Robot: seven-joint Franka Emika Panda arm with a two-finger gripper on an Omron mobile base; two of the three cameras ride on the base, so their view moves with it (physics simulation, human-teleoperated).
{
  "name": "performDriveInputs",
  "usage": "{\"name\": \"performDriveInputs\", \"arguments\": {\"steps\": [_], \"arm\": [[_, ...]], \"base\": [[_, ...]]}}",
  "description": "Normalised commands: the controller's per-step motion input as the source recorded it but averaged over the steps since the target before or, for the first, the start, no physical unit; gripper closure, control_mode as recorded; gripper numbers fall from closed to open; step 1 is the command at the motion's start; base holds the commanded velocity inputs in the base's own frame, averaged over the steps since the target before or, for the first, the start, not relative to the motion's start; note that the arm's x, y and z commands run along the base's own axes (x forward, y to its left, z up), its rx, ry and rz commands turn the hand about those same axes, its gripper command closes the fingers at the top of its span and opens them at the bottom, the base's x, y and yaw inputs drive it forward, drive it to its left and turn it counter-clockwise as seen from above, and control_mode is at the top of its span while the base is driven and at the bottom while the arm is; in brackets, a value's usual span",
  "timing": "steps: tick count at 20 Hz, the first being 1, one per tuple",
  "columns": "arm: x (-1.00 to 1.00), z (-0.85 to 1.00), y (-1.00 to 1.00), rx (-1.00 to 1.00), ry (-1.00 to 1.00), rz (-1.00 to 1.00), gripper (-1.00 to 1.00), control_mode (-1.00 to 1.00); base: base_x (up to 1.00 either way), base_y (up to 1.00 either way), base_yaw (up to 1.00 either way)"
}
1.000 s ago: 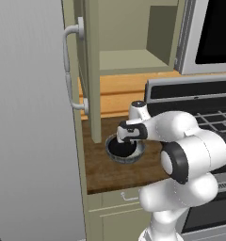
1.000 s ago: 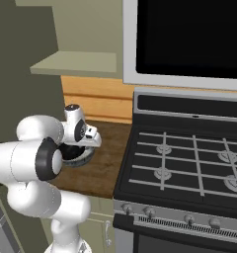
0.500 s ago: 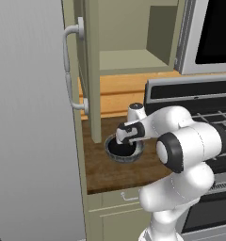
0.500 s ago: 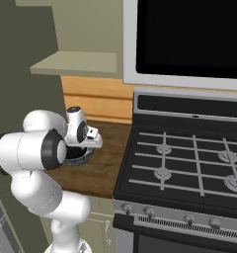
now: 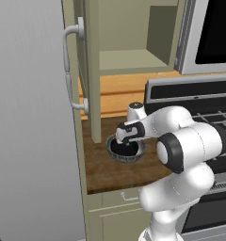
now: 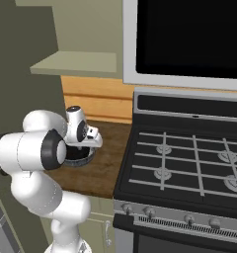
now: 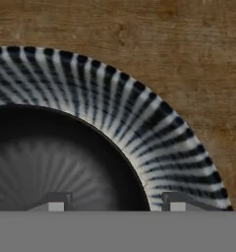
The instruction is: Pick up the bowls on the counter and stack them on top of one another in the open cabinet. Place the smaller bowl on top of the larger bowl.
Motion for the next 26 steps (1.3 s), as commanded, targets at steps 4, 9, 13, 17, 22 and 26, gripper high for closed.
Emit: {"name": "performDriveInputs", "arguments": {"steps": [4, 9, 13, 17, 22, 26], "arm": [[0.0, 0.17, 0.0, 0.0, 0.0, 0.0, -1.0, -1.0], [0.0, 0.47, -0.09, 0.0, -0.01, -0.03, -1.0, -1.0], [-0.03, 0.3, -0.09, 0.0, 0.0, -0.03, -1.0, -1.0], [0.0, 0.0, -0.44, 0.07, 0.0, -0.09, -1.0, -1.0], [0.02, -0.05, -0.35, 0.15, 0.04, -0.05, -1.0, -1.0], [0.0, -0.04, -0.3, 0.09, 0.06, -0.02, -1.0, -1.0]], "base": [[0.0, 0.0, 0.0], [0.0, 0.0, 0.0], [0.0, 0.0, 0.0], [0.0, 0.0, 0.0], [0.0, 0.0, 0.0], [0.0, 0.0, 0.0]]}}
